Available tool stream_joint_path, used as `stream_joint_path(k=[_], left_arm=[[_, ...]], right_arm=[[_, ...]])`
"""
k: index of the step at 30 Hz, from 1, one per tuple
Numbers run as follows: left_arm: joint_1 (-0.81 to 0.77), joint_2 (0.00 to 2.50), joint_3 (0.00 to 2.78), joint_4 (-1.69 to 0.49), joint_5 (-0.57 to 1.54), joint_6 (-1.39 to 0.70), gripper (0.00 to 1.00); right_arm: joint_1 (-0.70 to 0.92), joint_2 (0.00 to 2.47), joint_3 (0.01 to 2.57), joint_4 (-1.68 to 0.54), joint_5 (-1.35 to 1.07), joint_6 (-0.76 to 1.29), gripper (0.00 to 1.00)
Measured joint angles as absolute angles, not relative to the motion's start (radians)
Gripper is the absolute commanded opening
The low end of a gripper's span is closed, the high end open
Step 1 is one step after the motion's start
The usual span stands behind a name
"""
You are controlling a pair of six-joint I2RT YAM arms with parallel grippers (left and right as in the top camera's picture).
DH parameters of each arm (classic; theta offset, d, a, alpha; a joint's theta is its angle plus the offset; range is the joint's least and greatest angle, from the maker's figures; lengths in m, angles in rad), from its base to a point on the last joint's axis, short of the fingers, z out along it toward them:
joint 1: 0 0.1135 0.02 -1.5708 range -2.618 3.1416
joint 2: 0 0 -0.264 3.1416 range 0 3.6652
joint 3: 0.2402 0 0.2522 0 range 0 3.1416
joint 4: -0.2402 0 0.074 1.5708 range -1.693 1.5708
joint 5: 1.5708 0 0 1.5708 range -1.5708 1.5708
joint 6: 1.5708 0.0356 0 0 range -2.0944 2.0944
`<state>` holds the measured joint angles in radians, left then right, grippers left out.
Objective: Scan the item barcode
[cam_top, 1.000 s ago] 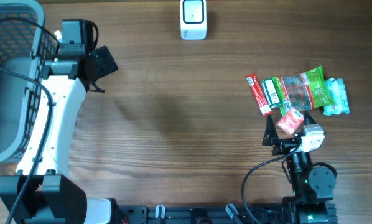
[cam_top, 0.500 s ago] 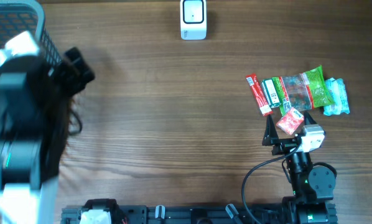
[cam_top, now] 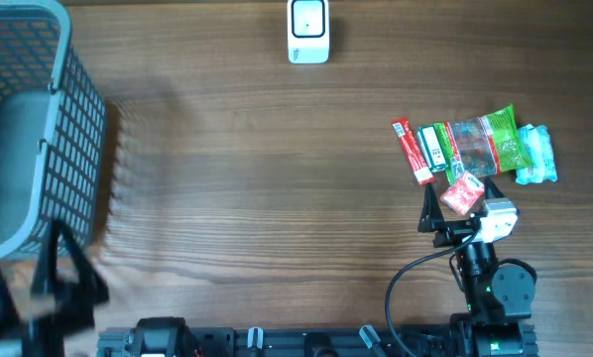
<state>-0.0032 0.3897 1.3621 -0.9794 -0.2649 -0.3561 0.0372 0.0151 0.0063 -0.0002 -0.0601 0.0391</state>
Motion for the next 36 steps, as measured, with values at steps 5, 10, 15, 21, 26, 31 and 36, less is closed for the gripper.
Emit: stream_joint_path(k=[5, 10, 15, 21, 26, 31, 36], left_arm=[[0.001, 0.194, 1.219, -0.981, -0.265, -0.356, 1.0], [0.023, 0.078, 1.048, -0.941, -0.265, -0.356, 1.0], [0.036, 0.016, 0.91, -0.809, -0.245, -0.356, 1.0], [0.037, 0.014, 0.74, -0.368, -0.172, -0.356, 1.0], [0.037, 0.012, 0.533, 0.101, -0.098, -0.357, 1.0], [0.037, 0.012, 0.321, 0.317, -0.014, -0.356, 1.0], [0.037, 0.012, 0.184, 0.319, 0.03, -0.356, 1.0]], right_arm=[[0.037, 0.015, 0.006, -0.001, -0.06, 0.039, 1.0], [0.037, 0.015, 0.006, -0.001, -0.06, 0.039, 1.0], [0.037, 0.015, 0.006, -0.001, -0.06, 0.039, 1.0], [0.038, 0.014, 0.006, 0.0, -0.06, 0.039, 1.0], [0.037, 0.014, 0.006, -0.001, -0.06, 0.039, 1.0], [0.037, 0.014, 0.006, -0.001, -0.06, 0.039, 1.0], [0.037, 0.014, 0.006, -0.001, -0.06, 0.039, 1.0]])
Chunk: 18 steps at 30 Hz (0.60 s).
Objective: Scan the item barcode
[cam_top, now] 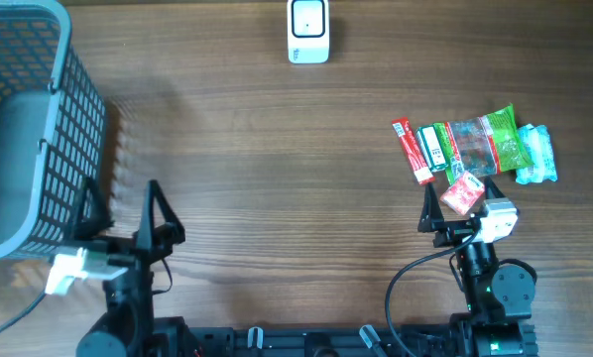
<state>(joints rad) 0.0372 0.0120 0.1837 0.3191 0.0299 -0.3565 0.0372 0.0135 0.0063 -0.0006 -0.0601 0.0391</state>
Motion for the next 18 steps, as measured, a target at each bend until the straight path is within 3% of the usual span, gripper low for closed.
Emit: stream_joint_path(k=[11, 18], left_arm=[[0.037, 0.012, 0.033, 0.32, 0.041, -0.356, 1.0], [0.037, 0.012, 0.011, 0.161, 0.044, -0.356, 1.0]], right_arm=[[0.037, 0.014, 0.006, -0.001, -0.06, 0.039, 1.0], [0.037, 0.014, 0.006, -0.001, -0.06, 0.039, 1.0]])
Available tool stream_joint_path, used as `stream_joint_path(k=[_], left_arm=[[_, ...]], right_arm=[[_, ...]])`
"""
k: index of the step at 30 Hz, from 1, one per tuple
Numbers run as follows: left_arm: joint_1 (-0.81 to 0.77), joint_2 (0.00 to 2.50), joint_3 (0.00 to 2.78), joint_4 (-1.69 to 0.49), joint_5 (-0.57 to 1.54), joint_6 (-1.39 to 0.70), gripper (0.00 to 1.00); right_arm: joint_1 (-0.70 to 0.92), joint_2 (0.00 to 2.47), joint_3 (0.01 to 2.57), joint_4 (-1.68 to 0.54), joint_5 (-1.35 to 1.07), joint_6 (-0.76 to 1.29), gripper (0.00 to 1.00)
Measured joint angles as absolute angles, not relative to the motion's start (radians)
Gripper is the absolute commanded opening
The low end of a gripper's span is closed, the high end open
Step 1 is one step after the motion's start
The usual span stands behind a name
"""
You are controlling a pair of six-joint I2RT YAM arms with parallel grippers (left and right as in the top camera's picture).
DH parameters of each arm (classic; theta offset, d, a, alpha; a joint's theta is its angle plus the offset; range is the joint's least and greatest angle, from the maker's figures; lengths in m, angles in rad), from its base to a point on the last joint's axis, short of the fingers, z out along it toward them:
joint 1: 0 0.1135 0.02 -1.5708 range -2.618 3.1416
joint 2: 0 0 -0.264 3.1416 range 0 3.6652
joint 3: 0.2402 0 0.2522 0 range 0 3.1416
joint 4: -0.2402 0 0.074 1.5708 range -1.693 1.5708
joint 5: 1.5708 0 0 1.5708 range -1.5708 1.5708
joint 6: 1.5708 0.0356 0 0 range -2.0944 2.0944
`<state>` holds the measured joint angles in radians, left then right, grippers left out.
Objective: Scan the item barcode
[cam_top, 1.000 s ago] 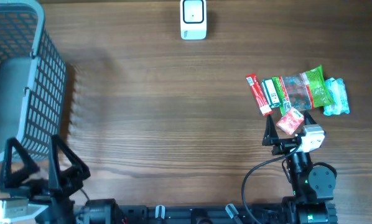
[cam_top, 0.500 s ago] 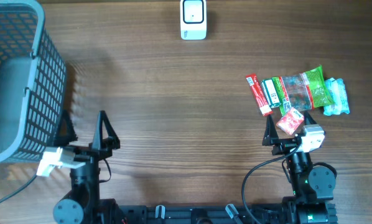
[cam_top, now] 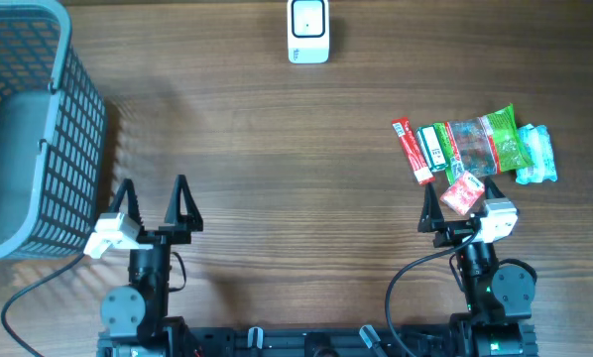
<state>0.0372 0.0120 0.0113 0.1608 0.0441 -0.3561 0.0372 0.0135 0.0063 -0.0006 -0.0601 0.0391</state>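
A pile of snack packets lies at the right in the overhead view: a red stick (cam_top: 411,151), a green packet (cam_top: 436,147), a clear and green bag (cam_top: 487,140), a pale blue packet (cam_top: 536,157) and a small red packet (cam_top: 463,193). The white barcode scanner (cam_top: 308,30) stands at the far edge, in the middle. My right gripper (cam_top: 460,201) is open at the near side of the pile, and the small red packet lies between its fingers. My left gripper (cam_top: 153,195) stands open over bare table at the near left, holding nothing.
A tall grey mesh basket (cam_top: 73,119) fills the far left corner, just left of my left gripper. The wooden table (cam_top: 277,178) stretches between the two arms and up to the scanner.
My left arm has shifted a little to the right and now points straight away from the base, its gripper still open. The right arm and the packets are unchanged.
First my left arm was low at the near left corner, blurred beside the basket. Then it stood further right, turned slightly, gripper open. Now it is upright and squared to the table. My right gripper has stayed open at the small red packet throughout.
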Motion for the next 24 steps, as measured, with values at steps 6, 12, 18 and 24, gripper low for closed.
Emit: stream_joint_path(k=[6, 12, 18, 24], left_arm=[[0.038, 0.012, 0.008, 0.002, 0.092, -0.254, 1.0], [0.039, 0.013, 0.008, -0.06, 0.107, -0.157, 1.0], [0.039, 0.012, 0.008, -0.061, 0.107, -0.081, 1.0], [0.039, 0.012, 0.009, -0.061, 0.107, -0.031, 1.0]], right_arm=[[0.037, 0.014, 0.006, -0.001, -0.06, 0.039, 1.0], [0.037, 0.014, 0.006, -0.001, -0.06, 0.039, 0.99], [0.037, 0.014, 0.006, -0.001, -0.06, 0.039, 1.0], [0.037, 0.014, 0.006, -0.001, -0.06, 0.039, 1.0]])
